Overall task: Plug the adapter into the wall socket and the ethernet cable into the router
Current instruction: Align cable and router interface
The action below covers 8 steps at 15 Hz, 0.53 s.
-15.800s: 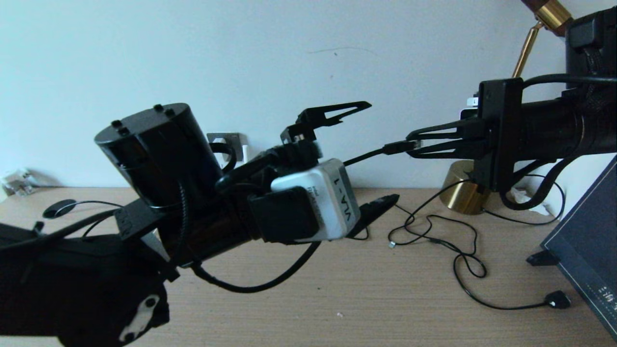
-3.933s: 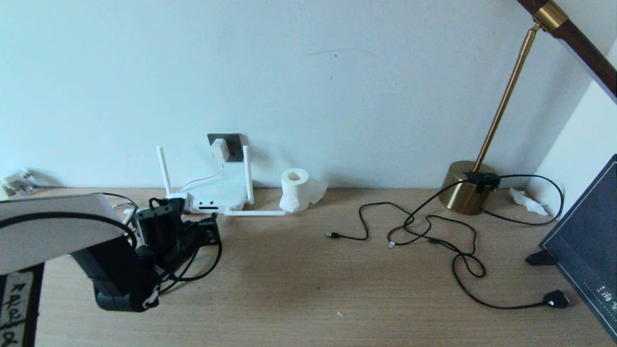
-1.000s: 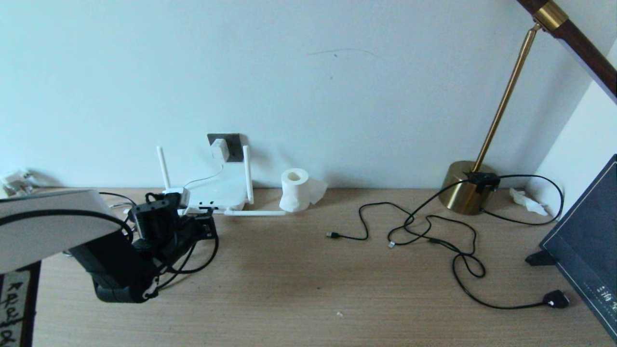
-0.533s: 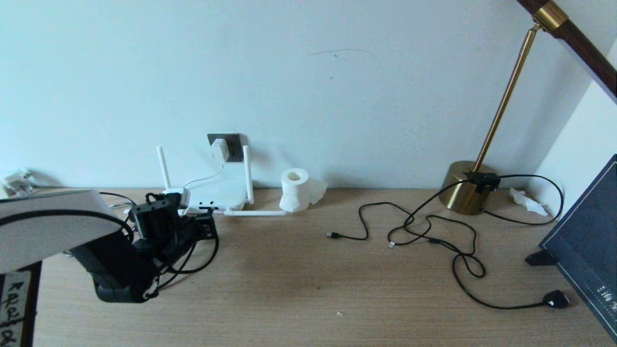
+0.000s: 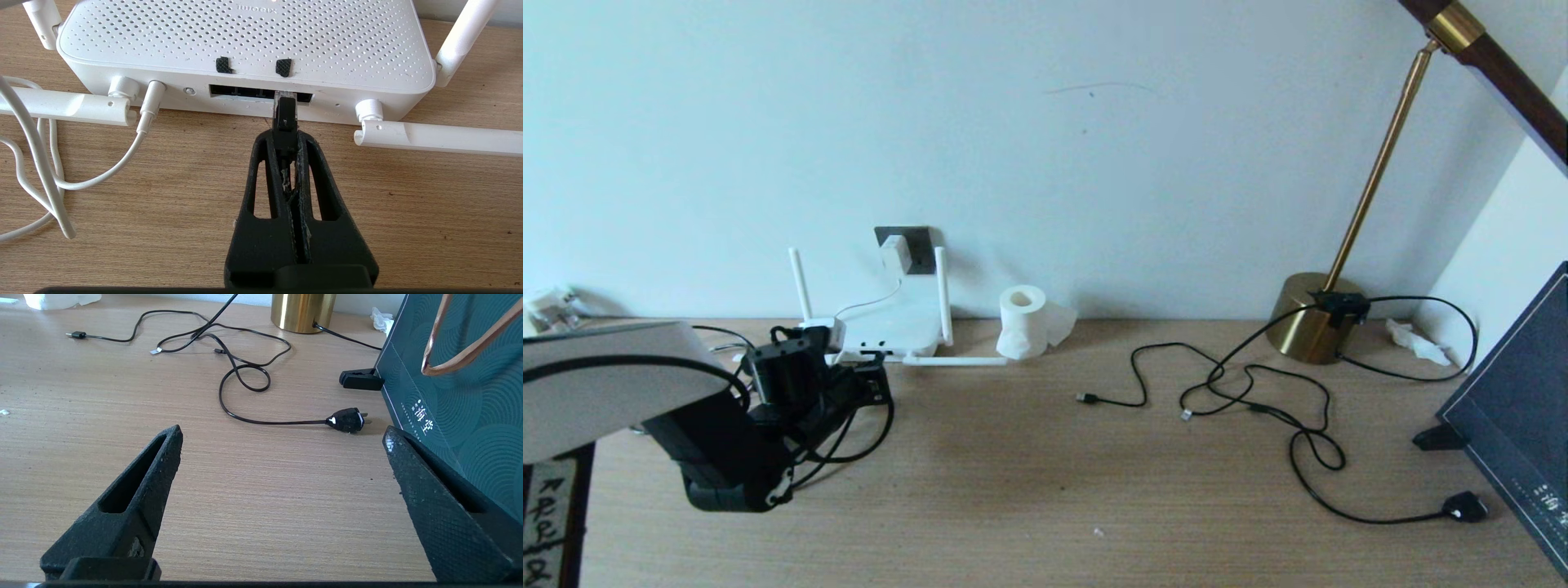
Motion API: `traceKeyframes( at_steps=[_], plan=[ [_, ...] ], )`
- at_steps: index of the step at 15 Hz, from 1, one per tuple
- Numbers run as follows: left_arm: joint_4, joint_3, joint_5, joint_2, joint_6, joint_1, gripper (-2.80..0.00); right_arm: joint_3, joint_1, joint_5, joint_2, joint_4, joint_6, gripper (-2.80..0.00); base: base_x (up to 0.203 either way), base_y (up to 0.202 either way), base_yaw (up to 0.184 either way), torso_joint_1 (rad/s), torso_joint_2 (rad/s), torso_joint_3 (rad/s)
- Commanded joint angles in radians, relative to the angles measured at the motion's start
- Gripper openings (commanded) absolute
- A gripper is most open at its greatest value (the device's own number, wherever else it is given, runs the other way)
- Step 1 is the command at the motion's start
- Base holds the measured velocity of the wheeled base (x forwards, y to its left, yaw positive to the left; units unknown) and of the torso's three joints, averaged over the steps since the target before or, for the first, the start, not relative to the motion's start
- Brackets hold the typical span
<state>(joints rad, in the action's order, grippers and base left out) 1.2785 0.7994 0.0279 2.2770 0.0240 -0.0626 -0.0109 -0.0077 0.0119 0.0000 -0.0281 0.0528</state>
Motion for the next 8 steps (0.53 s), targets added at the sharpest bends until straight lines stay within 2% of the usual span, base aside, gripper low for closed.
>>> traceKeyframes(
  at_steps=[1, 8],
  plan=[
    [0.008, 0.0, 0.0, 0.001, 0.001, 0.0, -2.8, 0.0, 0.0, 0.0, 0.002, -0.001, 0.001, 0.0, 0.0, 0.0, 0.0, 0.0, 0.0, 0.0],
    [-0.005, 0.014, 0.0, -0.001, 0.001, 0.002, -2.8, 0.0, 0.0, 0.0, 0.002, -0.001, 0.001, 0.0, 0.0, 0.0, 0.0, 0.0, 0.0, 0.0]
  ],
)
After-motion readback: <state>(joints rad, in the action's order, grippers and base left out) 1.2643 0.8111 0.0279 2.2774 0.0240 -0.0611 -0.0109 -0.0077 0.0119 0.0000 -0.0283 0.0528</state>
